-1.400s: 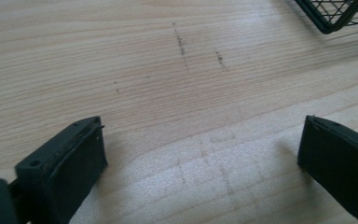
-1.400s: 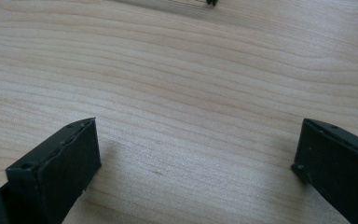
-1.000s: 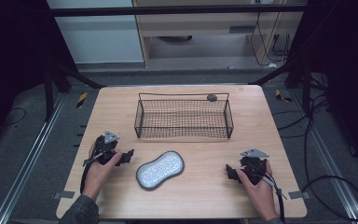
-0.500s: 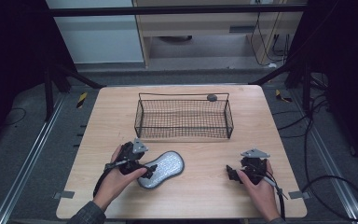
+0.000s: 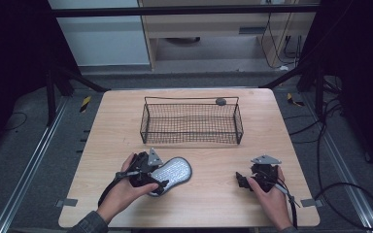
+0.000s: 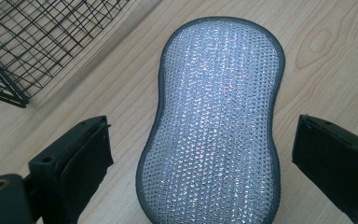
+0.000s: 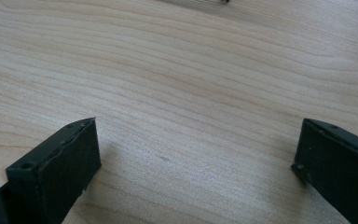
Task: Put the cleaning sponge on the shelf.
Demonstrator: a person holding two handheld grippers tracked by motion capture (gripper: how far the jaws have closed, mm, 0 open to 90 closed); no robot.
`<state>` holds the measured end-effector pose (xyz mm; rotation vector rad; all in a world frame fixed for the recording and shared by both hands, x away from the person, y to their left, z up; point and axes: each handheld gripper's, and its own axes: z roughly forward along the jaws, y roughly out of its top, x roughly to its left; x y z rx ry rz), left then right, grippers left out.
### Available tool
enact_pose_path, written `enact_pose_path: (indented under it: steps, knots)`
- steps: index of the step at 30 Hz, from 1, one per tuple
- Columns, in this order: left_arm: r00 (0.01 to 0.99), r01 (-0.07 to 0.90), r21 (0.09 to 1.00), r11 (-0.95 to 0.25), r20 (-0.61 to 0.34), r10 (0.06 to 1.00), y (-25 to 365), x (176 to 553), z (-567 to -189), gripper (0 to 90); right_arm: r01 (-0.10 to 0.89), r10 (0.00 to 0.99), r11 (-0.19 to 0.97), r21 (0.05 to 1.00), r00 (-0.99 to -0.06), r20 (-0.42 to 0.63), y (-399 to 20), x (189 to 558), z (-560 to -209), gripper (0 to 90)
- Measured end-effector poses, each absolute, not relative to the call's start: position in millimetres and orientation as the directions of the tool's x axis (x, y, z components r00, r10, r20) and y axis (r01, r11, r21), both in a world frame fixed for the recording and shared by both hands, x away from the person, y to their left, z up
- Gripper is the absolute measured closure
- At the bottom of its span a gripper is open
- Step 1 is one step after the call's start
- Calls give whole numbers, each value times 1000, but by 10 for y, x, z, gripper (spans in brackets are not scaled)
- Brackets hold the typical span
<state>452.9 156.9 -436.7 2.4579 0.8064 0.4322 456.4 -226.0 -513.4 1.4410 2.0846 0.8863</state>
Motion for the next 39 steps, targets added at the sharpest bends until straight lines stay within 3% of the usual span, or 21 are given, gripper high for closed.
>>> enact_pose_path:
  steps: [12, 39]
  knots:
    - [833, 437, 466, -769, 114, 542, 1362, 4655, -4509, 42, 645, 936, 246, 723, -351, -5, -2259, 4561, -5134, 4]
    - [840, 483, 372, -793, 59, 539, 1276, 4913, -4720, 31, 647, 935, 244, 723, -354, 2, -2260, 4557, -5132, 4]
